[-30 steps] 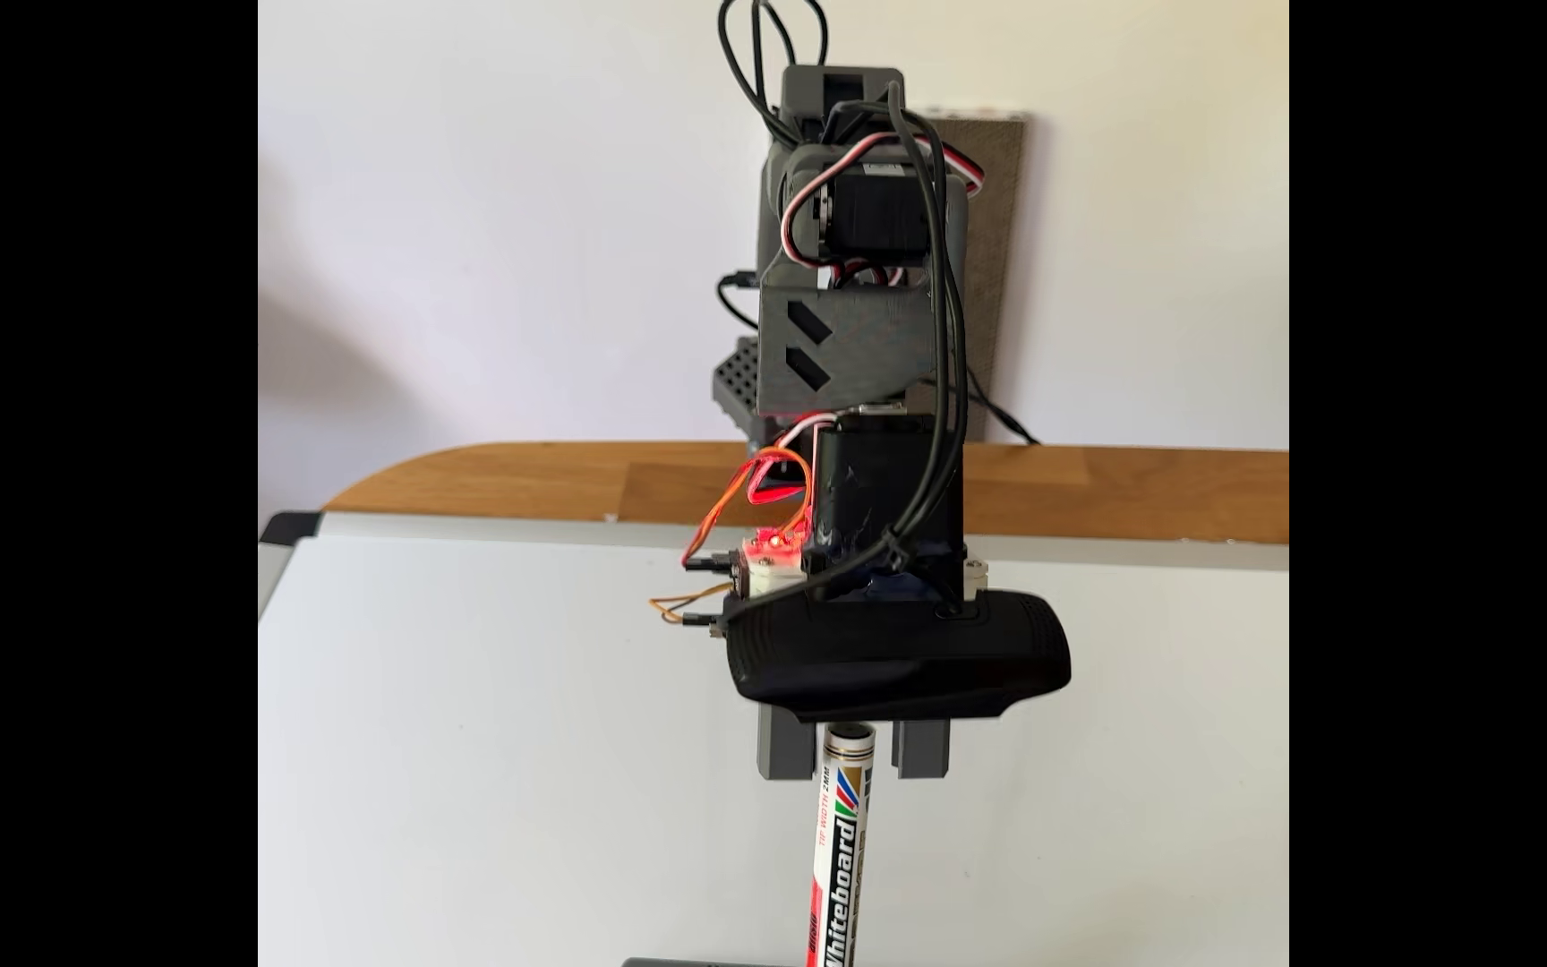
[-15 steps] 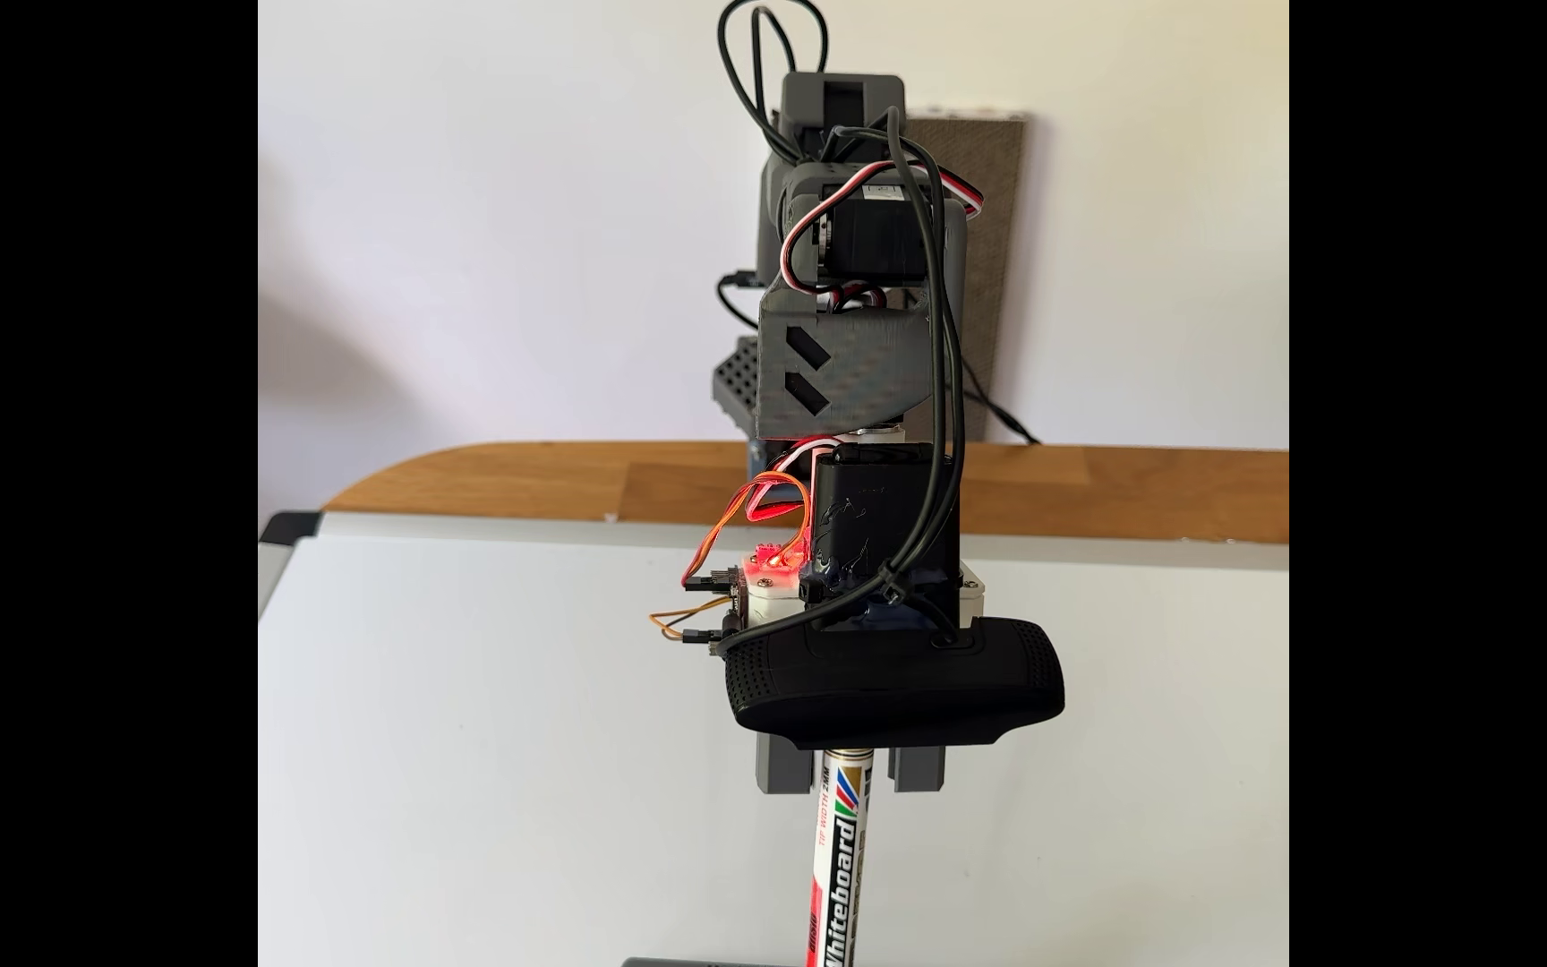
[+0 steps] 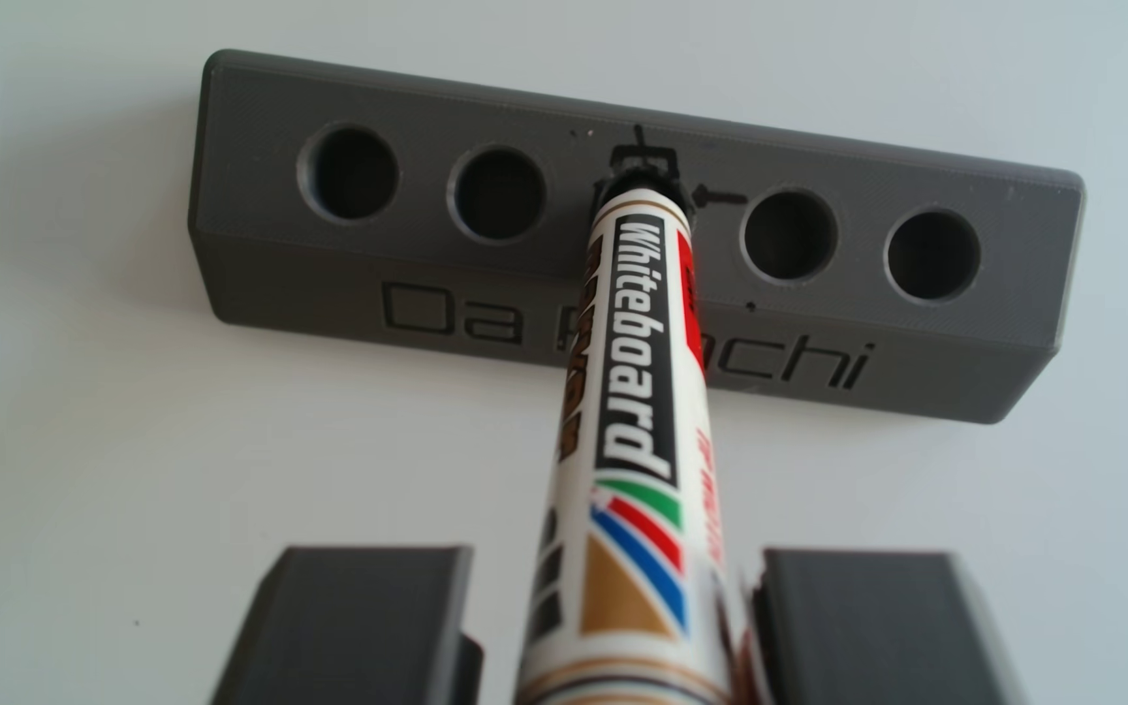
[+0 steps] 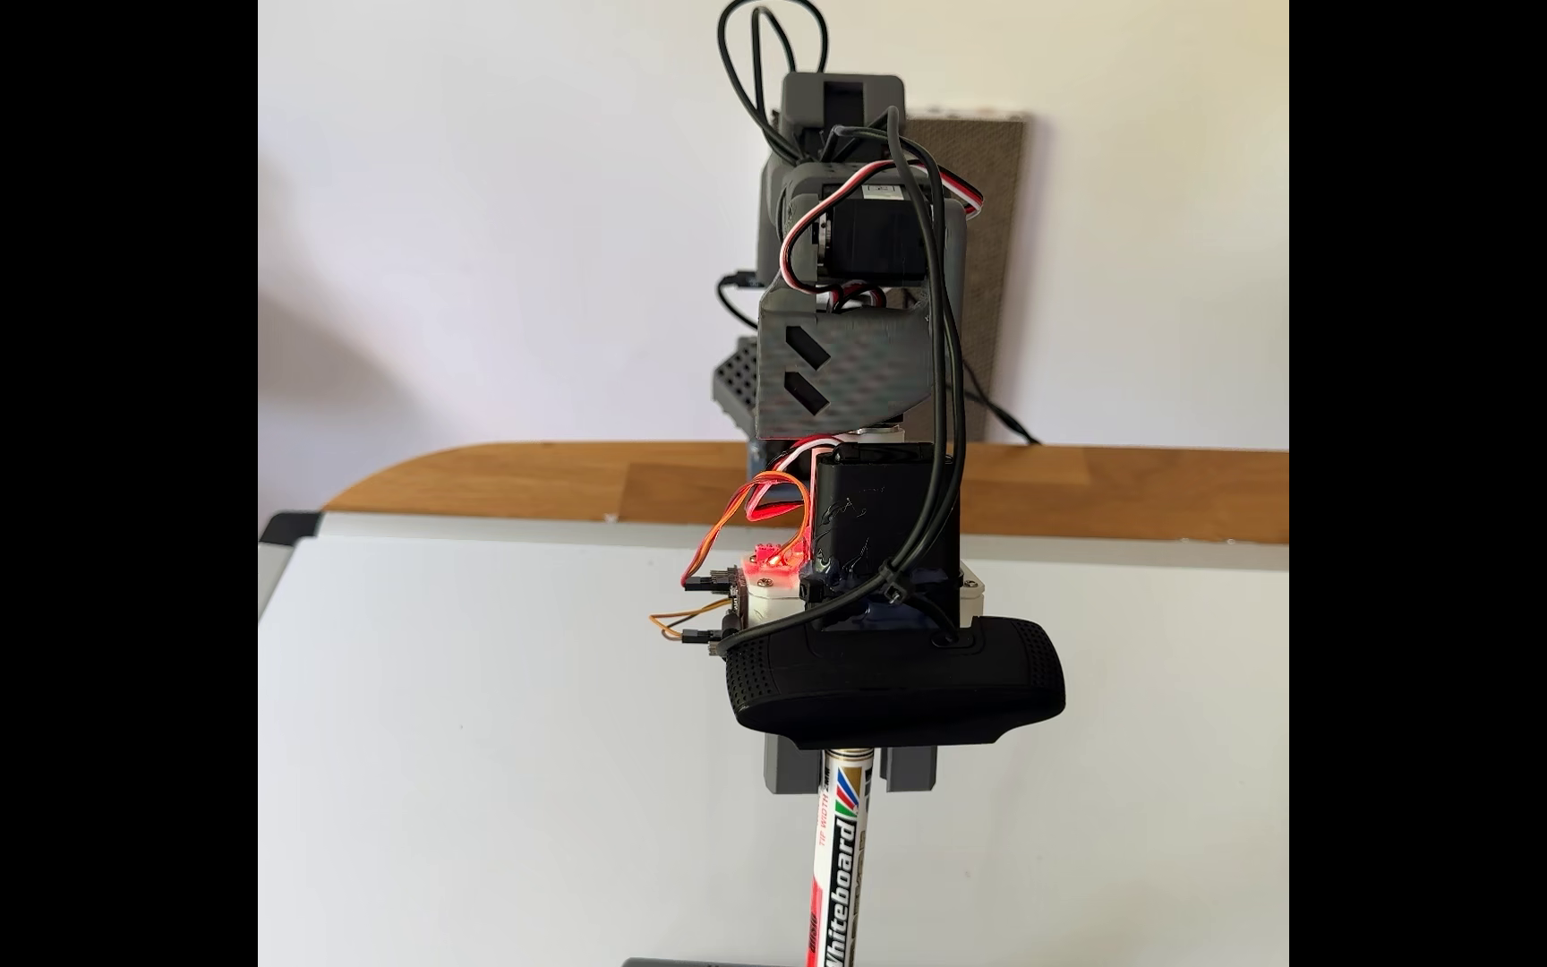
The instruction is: Draw a face
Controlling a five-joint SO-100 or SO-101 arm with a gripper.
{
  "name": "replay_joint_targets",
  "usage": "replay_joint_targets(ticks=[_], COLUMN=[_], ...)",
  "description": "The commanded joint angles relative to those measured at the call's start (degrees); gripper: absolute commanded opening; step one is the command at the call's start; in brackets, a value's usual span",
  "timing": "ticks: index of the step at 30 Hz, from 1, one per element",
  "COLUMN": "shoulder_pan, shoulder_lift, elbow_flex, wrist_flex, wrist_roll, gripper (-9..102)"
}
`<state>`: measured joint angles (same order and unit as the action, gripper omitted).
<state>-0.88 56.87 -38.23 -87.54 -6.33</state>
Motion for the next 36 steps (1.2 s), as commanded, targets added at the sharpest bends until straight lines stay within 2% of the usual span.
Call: replay_joint_targets(ticks=[1, 19, 36], shoulder_pan=[-0.26, -0.35, -0.35], shoulder_lift=[1.85, 1.76, 2.37], elbow_flex=[4.04, 4.04, 4.13], wrist_flex=[0.62, 0.62, 0.53], wrist_roll=[-0.35, -0.35, 0.35], gripper=[51, 18, 17])
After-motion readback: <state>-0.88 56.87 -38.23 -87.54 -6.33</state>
